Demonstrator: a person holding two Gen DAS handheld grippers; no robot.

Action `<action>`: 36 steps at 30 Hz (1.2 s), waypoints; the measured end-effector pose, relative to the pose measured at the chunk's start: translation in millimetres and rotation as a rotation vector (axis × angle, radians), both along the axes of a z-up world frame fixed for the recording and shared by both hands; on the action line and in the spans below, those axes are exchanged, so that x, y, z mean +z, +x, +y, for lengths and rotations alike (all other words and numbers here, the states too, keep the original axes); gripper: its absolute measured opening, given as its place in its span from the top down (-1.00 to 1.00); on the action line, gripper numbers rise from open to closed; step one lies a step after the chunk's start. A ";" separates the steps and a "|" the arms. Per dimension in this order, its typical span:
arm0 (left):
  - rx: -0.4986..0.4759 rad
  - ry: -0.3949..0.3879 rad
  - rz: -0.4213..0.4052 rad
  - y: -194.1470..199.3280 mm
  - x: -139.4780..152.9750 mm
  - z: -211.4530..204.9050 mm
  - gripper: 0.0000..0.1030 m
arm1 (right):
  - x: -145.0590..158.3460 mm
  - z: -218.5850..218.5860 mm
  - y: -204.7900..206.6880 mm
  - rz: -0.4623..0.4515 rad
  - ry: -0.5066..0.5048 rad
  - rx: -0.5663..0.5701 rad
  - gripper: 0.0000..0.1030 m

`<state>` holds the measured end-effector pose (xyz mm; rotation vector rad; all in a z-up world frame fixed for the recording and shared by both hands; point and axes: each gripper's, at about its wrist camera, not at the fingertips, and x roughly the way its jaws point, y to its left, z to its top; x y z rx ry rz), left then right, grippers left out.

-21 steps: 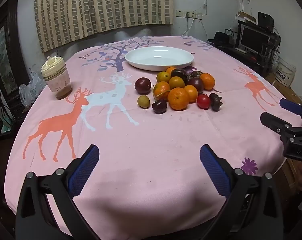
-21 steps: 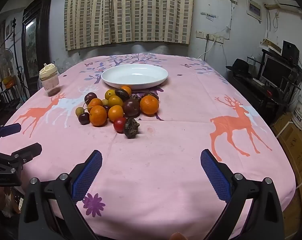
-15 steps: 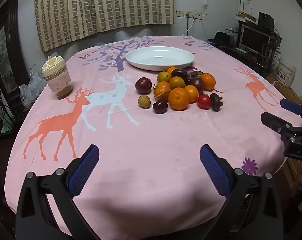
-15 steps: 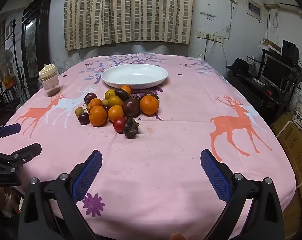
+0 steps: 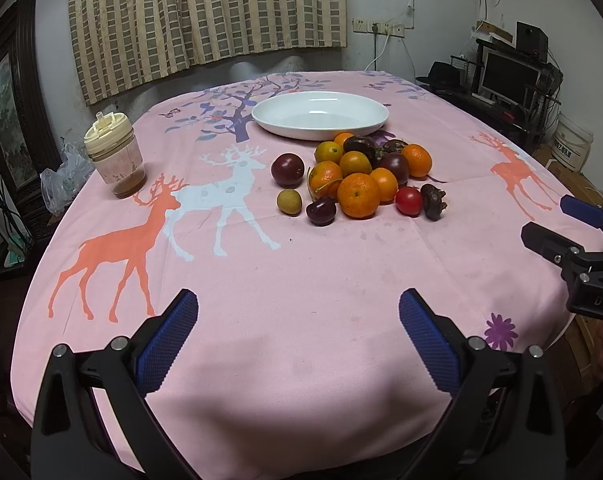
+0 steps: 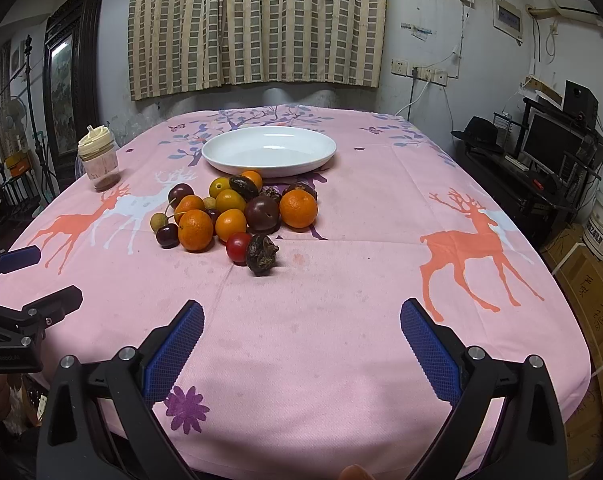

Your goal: Organize fruits

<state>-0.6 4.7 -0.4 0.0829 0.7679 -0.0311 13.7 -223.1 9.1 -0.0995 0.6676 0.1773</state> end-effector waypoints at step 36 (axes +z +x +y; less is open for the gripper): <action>0.000 0.008 0.005 0.8 -0.3 -0.4 -0.91 | -1.2 0.0 0.8 0.003 -0.001 0.001 -0.93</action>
